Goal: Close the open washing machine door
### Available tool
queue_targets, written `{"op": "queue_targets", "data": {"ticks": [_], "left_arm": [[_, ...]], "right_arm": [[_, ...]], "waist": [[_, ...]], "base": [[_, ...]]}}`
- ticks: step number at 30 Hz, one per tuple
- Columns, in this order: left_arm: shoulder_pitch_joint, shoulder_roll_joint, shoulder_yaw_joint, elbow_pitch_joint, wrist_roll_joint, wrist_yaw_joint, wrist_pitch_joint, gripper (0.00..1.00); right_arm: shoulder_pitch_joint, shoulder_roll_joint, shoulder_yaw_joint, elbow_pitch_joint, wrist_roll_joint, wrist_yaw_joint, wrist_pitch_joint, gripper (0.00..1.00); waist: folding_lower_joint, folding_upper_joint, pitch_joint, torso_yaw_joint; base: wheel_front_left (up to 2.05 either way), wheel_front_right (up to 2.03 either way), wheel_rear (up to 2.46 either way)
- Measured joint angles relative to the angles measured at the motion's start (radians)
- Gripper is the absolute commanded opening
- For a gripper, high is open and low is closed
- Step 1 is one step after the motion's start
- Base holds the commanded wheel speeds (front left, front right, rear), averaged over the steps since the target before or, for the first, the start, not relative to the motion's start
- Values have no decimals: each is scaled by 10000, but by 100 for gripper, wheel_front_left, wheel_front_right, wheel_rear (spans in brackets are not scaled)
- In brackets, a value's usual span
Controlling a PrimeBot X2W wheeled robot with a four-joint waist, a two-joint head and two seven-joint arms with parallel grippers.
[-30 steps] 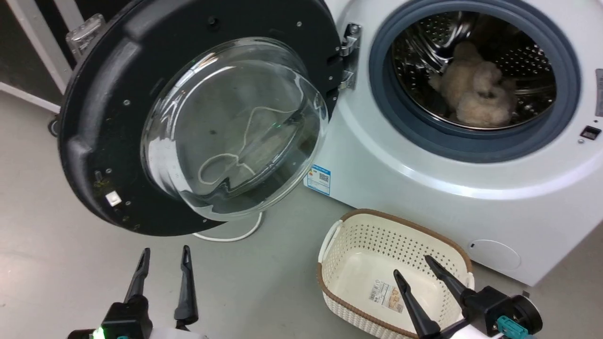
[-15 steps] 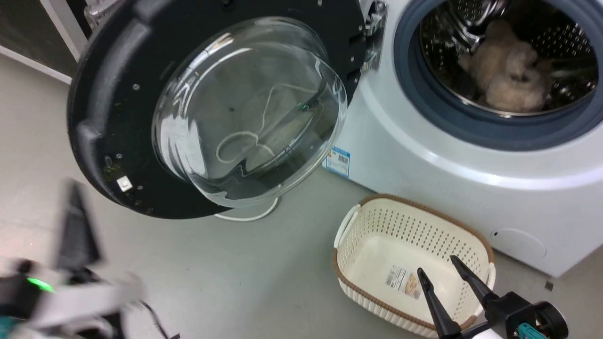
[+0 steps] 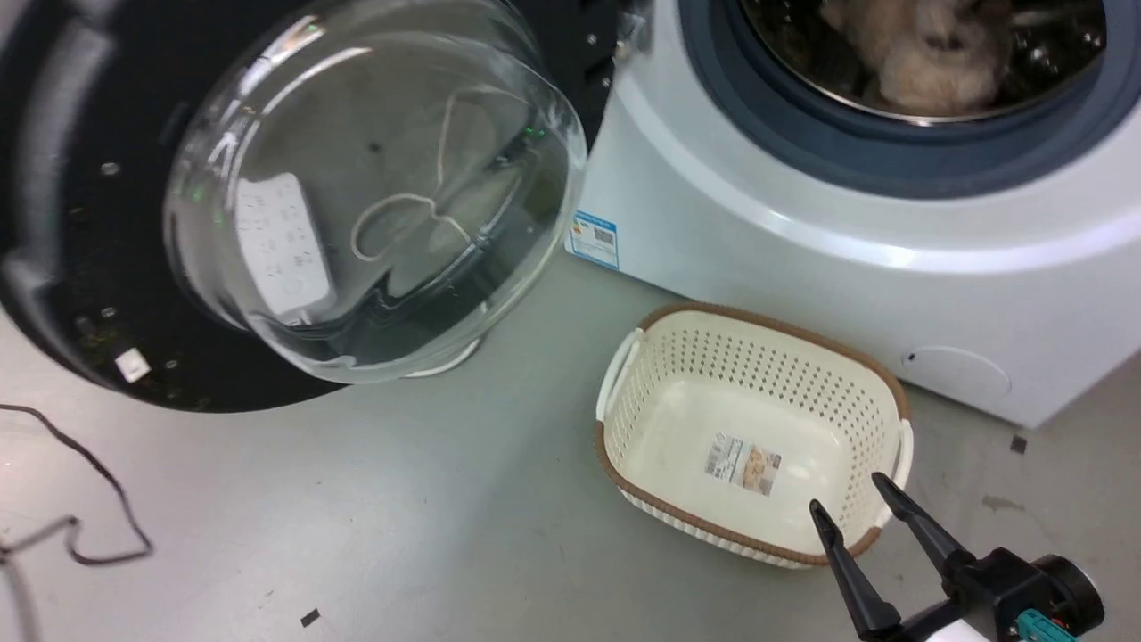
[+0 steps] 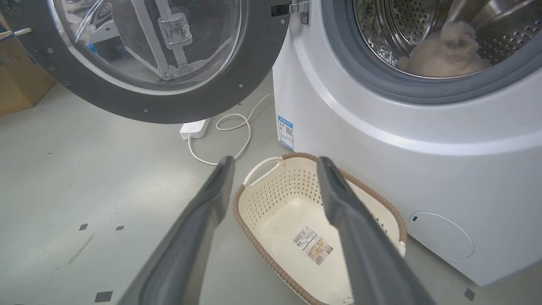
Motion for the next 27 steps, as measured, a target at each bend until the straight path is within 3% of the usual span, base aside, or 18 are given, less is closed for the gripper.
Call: {"op": "queue_targets", "data": {"ticks": [2,9,16,23,26,27], "left_arm": [[-480,203,284,631,-903,25,819,0],[-1640,495,1062,2276,-3532,807,3753,0],[-1351,562,805,2322,-4550,652,5986,0],[234,12,497,922,-5530,268,8034,0],[975,-591,336,268,-5942,263,8677,0],[1687,-1175,59,-512,-6149,251,9093,0]], "right_arm": [[-7,-102,52,4,71,-2,-38,100],[-173,-247,188,8,236,0,-153,100],[-224,-291,209,-12,261,0,-155,100],[-212,40,186,232,334,0,-155,100],[-198,221,138,316,334,0,-155,100],[-186,393,75,424,332,0,-155,100]], "waist": [[-1,-1,114,-86],[0,0,317,-306],[-2,-1,251,-464],[-2,0,-317,-524],[-3,0,-600,-534],[-3,0,-883,-551]], "base": [[0,0,0],[0,0,0],[0,0,0],[0,0,0],[0,0,0],[0,0,0]]}}
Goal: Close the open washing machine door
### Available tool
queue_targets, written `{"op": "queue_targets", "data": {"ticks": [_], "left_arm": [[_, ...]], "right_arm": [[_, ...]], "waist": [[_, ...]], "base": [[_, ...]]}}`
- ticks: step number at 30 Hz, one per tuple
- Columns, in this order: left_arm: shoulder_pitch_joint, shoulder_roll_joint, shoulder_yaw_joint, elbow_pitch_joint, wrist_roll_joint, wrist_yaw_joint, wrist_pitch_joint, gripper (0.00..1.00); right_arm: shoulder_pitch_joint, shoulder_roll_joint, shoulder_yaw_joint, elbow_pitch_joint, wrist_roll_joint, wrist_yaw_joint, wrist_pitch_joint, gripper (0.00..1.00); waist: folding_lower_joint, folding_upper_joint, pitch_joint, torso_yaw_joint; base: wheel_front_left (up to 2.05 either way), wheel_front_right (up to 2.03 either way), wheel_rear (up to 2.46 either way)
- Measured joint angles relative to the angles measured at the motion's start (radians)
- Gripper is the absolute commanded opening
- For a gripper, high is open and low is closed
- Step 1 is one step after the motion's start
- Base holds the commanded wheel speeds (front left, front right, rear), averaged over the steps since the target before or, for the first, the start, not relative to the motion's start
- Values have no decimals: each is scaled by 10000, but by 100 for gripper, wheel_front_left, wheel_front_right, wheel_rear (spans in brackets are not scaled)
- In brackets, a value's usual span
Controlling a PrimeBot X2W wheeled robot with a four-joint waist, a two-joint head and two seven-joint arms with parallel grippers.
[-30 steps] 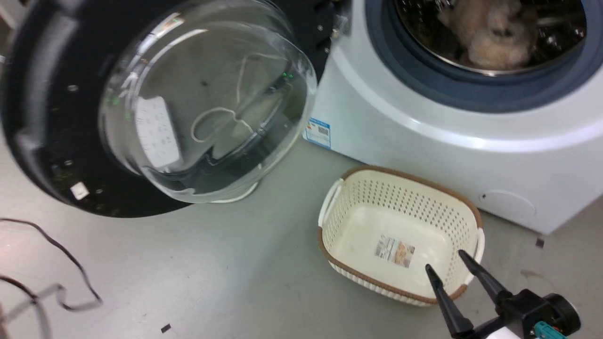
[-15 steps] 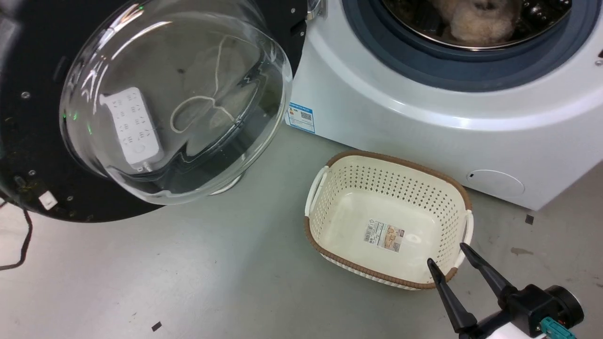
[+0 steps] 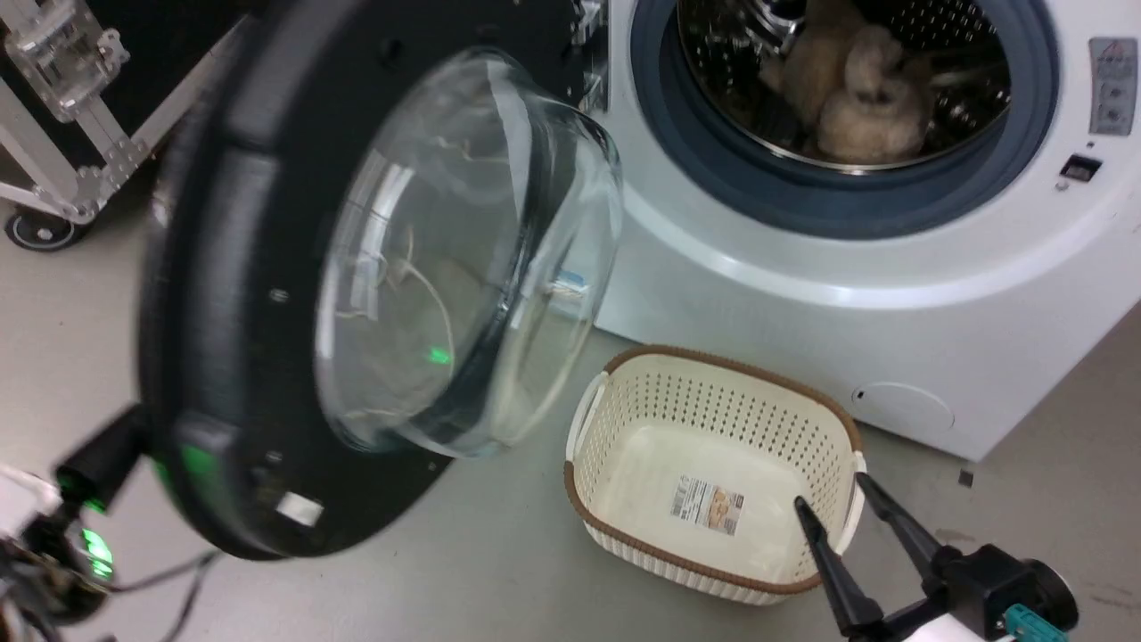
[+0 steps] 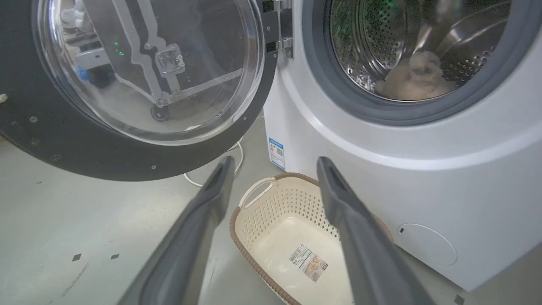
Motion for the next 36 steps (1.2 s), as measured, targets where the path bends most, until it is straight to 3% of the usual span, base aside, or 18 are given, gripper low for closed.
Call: {"op": "queue_targets", "data": {"ticks": [6,9,12,17,20,21,22,28,36], "left_arm": [[1290,-1183,-1078,-1448,-466,-8,508,0],[2026,-1346,-1929,-1864,-596,36,468,0],[2567,-1365,-2920,-1868,-1411,144,-65,0],[3105,-1398,-4982,-1668,-2516,-8,-1576,0],[3088,-1415,-6057,-1404,-2876,-314,-2378,0],[2813,-1413,-6972,-1051,-3208,-593,-3196,0],[2626,-1415,-7250,-894,-3358,-700,-3486,0],[940,-1430,-8498,412,-3847,-1223,-5649,0],[-1894,-1446,-9540,2734,-4391,-1613,-8675,0]], "right_arm": [[89,190,-594,109,-33,0,0,100],[105,188,-767,130,-125,0,0,100],[105,174,-940,128,-132,0,0,100],[91,148,-984,136,-188,0,0,100],[65,121,-974,121,-184,0,0,100],[-26,79,-1047,113,-153,0,0,100],[-65,54,-1074,121,-132,0,0,100],[-330,17,-1112,163,8,0,0,100],[-723,123,-984,326,184,0,0,100]], "waist": [[0,0,-438,-154],[0,0,-528,-379],[0,0,-565,-683],[0,0,-538,-1378],[1,0,-436,-1900],[1,1,-262,-2478],[1,1,-188,-2684],[3,1,276,-3984],[3,1,930,-5719]], "base": [[0,0,0],[0,0,0],[0,0,0],[0,0,0],[0,0,0],[0,0,0],[0,0,0],[0,0,0],[0,0,0]]}}
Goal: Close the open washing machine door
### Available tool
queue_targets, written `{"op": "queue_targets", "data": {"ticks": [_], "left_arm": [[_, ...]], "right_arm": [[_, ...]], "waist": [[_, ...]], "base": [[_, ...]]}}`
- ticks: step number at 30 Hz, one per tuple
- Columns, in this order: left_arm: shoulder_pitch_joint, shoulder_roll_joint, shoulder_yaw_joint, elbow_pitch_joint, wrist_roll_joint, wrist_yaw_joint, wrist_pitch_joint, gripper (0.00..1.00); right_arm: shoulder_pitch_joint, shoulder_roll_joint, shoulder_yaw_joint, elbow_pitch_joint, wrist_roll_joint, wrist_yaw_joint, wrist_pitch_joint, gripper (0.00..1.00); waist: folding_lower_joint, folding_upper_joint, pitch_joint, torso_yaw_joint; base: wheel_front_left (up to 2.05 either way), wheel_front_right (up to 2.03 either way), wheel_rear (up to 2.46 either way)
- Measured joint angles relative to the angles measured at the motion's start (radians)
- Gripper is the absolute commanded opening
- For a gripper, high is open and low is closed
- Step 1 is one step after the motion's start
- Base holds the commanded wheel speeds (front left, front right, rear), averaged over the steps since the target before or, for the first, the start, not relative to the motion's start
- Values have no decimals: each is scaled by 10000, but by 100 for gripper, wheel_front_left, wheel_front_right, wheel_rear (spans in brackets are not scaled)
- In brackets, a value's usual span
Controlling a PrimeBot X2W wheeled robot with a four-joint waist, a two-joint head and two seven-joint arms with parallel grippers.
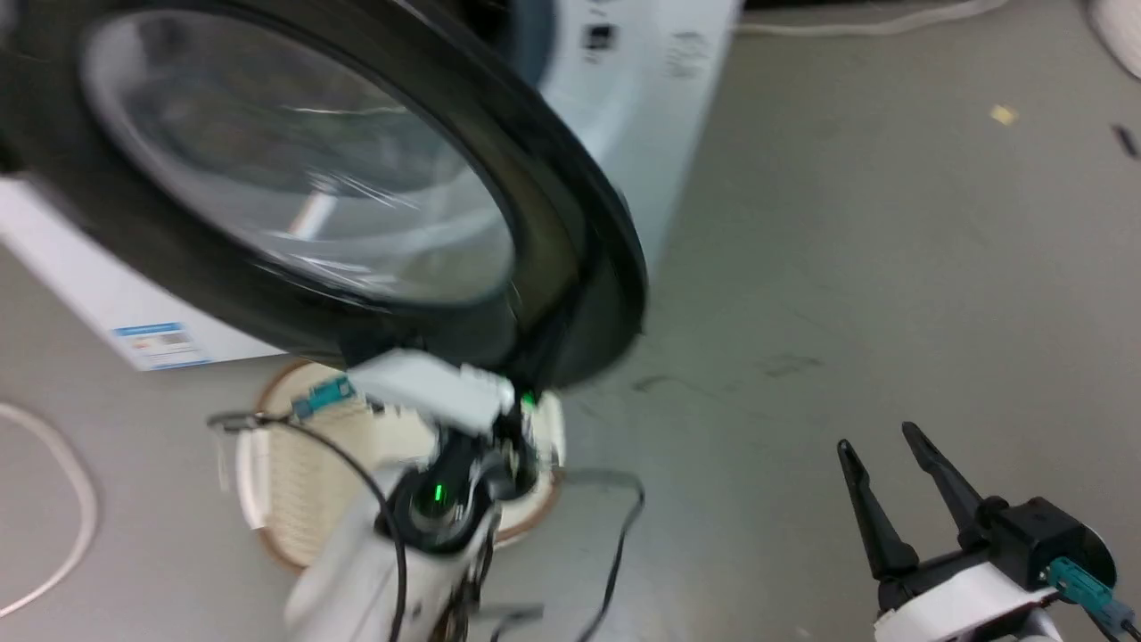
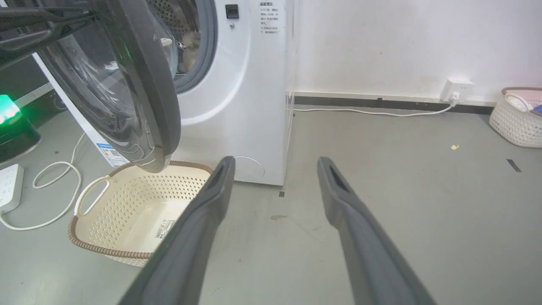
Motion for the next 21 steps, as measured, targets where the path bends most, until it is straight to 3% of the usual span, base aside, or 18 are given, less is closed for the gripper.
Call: {"op": "queue_targets", "data": {"ticks": [9,12,16,17,18,21], "left_arm": [[-2240,-17,-600,2243,-786,-232,-1536,0],[-2331,-15,-732,2489,-993,-290,-1630,0],[-2117,-15,-631,1816,-805,-299,-1722,0],[-1904,-10,-577,1557,-732,-299,-1712,45],[-1640,2,-550,1279,-617,-299,-1705,100],[-575,52,-278,276,-439,-299,-1680,100]], "right_arm": [[-156,203,113,105,140,0,0,100],[-154,242,46,119,140,0,0,100],[-146,228,59,77,155,0,0,100],[-141,222,59,56,153,0,0,100],[-124,211,-6,29,150,0,0,100],[19,153,-132,-27,107,0,0,100]], "waist": [[0,0,700,-1195],[1,0,722,-1185],[-1,0,562,-861],[-1,0,497,-759],[-1,0,431,-650],[-1,0,203,-256]], "base": [[0,0,0],[0,0,0],[0,0,0],[0,0,0],[0,0,0],[0,0,0]]}}
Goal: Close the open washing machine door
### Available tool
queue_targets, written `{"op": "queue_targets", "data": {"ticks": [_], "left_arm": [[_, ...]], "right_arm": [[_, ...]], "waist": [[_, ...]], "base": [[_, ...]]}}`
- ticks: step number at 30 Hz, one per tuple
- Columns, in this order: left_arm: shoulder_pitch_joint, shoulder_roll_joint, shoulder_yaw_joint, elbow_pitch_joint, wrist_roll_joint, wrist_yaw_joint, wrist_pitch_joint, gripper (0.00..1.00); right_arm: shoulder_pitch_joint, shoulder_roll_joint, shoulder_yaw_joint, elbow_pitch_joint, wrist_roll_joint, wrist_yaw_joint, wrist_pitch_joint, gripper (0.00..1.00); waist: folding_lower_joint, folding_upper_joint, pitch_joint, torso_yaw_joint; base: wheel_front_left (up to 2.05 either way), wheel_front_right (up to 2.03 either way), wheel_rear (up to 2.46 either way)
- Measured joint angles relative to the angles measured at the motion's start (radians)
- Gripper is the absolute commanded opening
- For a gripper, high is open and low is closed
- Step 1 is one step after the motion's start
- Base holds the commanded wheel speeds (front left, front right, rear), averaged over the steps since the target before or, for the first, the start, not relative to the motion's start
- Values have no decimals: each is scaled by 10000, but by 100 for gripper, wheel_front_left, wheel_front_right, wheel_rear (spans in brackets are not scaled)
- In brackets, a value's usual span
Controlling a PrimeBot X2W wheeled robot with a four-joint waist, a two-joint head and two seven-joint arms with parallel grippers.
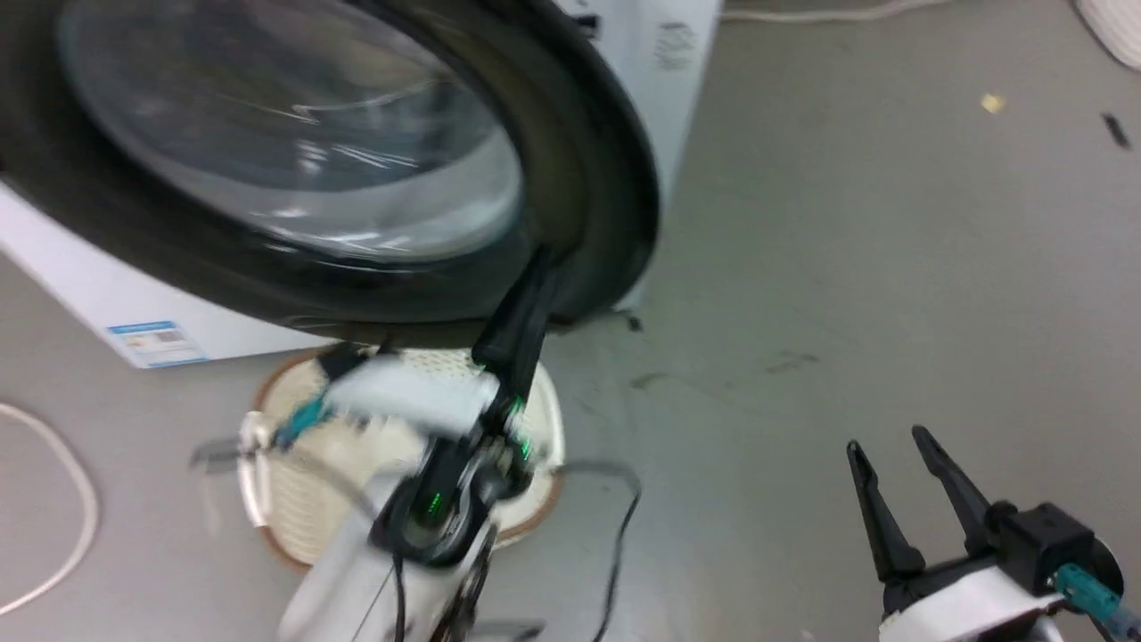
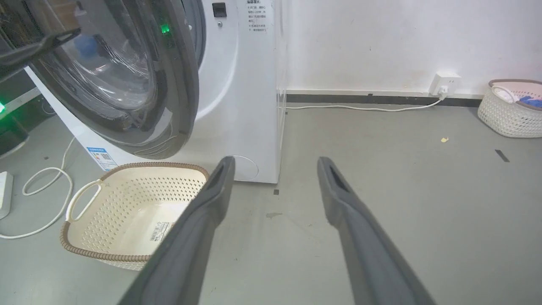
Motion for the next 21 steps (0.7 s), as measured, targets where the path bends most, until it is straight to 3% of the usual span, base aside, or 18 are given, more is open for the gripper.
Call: {"op": "queue_targets", "data": {"ticks": [4,9,12,14,17,19,21], "left_arm": [[1654,504,445,-1530,481,0,-94,100],[3272,1580,422,-2685,2615,0,-1174,100],[3965,1772,673,-2888,3674,0,-1751,100],[4328,1887,1020,-2899,4903,0,-1879,100],[4893,1645,2305,-3093,7283,0,-1891,100],[5242,1547,2834,-3275,9551,15,-1891,100],[5506,1394,3229,-3509,11818,343,-1891,100]], "right_arm": [[308,-33,-94,-46,-157,0,0,100],[689,-79,-276,-119,-242,0,0,100],[882,-86,-288,-157,-322,-2,0,100],[949,-77,-272,-173,-397,0,0,100],[1037,-15,-290,-226,-479,0,0,100],[1131,23,-290,-244,-508,0,0,100],[1169,58,-307,-295,-529,0,0,100]], "waist": [[-1,0,-414,576],[-2,0,-918,1439],[-2,0,-1206,1979],[-2,0,-1414,2306],[-2,0,-1735,2732],[-3,0,-1931,2975],[-3,0,-2071,3193]], "base": [[0,0,0],[0,0,0],[0,0,0],[0,0,0],[0,0,0],[0,0,0],[0,0,0]]}}
